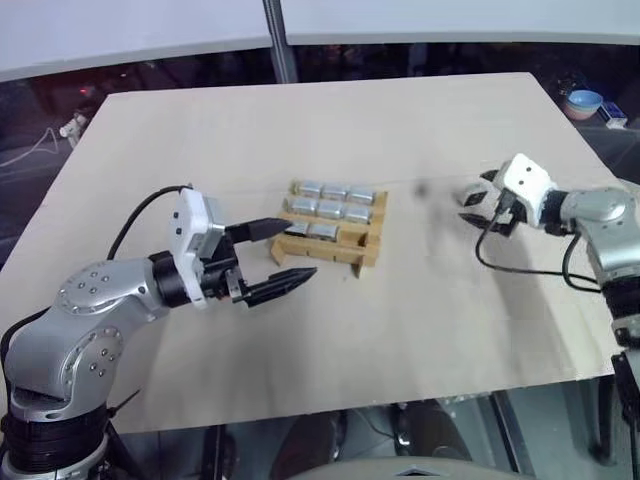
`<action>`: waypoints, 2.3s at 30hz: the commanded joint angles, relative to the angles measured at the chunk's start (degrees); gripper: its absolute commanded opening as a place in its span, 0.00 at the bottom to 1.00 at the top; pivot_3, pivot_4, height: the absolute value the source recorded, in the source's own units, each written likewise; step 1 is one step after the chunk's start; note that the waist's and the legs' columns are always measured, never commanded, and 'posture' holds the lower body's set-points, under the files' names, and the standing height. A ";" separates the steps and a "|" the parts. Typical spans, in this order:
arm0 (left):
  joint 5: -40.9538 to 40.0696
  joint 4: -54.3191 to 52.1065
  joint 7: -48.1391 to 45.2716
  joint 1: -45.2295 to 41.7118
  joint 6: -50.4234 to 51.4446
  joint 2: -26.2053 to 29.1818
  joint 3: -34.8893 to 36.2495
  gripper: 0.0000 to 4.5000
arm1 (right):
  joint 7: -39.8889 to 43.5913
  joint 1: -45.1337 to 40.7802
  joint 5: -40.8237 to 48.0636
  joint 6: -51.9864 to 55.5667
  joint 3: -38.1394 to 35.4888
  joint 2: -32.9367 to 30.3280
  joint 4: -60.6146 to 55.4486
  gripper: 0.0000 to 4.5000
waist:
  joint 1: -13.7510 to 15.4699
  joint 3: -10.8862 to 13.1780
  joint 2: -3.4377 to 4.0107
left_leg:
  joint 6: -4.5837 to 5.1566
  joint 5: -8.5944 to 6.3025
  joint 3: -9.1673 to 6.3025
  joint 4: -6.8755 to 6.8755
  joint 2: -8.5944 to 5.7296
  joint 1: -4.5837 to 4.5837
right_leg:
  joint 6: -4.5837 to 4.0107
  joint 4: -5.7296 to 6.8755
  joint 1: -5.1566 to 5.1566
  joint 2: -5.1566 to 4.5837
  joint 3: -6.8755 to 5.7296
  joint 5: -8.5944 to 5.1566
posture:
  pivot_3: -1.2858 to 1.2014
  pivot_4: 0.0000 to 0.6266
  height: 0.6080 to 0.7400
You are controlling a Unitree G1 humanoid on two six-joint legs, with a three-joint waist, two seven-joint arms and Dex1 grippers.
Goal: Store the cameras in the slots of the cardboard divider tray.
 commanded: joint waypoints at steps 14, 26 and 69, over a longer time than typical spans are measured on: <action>-6.79 -3.63 -4.64 7.50 -8.65 1.61 4.43 0.99 | 2.14 -21.25 -13.97 -19.12 3.71 4.95 38.94 1.00 | -0.90 0.02 0.02 | -0.01 0.01 -0.07 -0.69 0.03 -0.10 | -0.01 -0.80 -0.05 -0.02 -0.05 0.01 | 0.52 0.24 1.00; -7.23 -5.02 -2.30 9.88 -10.62 1.76 4.87 0.99 | -5.31 -22.79 -17.81 -19.38 3.31 6.80 41.56 1.00 | -0.91 0.02 0.03 | -0.01 0.01 -0.07 -0.72 0.04 -0.09 | -0.02 -0.78 -0.06 -0.01 -0.04 0.01 | 0.52 0.24 1.00; -6.55 6.20 -12.08 20.02 -16.91 4.73 15.19 1.00 | -7.16 4.39 13.02 41.47 2.85 17.89 -43.09 0.18 | 0.91 -0.01 0.25 | -0.15 0.03 -0.26 -0.69 0.10 -0.13 | -0.16 -0.84 -0.04 0.04 -0.23 0.11 | 0.52 0.24 1.00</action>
